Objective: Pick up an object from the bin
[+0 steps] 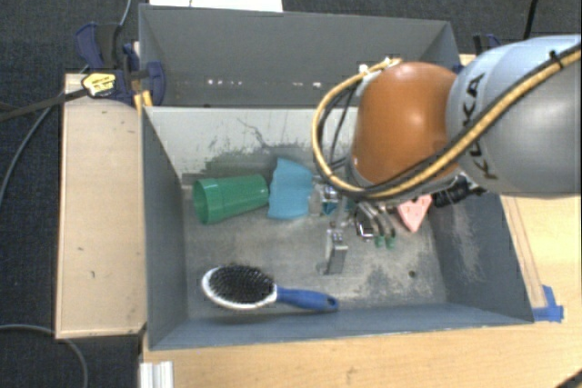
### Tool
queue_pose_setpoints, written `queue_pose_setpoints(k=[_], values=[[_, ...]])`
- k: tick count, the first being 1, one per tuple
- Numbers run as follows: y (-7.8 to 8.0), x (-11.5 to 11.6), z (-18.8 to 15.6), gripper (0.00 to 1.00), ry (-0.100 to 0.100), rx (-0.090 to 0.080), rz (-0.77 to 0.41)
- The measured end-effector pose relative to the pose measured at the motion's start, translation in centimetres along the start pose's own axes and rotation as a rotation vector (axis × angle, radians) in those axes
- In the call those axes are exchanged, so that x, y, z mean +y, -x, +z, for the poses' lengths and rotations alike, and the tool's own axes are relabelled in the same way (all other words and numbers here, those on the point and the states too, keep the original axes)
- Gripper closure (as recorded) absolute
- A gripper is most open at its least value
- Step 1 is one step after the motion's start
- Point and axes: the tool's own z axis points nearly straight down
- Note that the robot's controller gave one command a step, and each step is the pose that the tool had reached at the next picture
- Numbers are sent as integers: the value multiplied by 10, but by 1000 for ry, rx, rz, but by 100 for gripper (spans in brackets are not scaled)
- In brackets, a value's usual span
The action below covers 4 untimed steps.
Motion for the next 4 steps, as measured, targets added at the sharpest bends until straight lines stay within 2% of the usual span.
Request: queue_pose_setpoints(k=[1,2,3,4], values=[[2,-1,-5,0,1,-8,3],[-10,34,46,0,1,-9,-89],[-12,98,47,0,2,-13,-236],[-36,130,59,0,1,-10,-318]])
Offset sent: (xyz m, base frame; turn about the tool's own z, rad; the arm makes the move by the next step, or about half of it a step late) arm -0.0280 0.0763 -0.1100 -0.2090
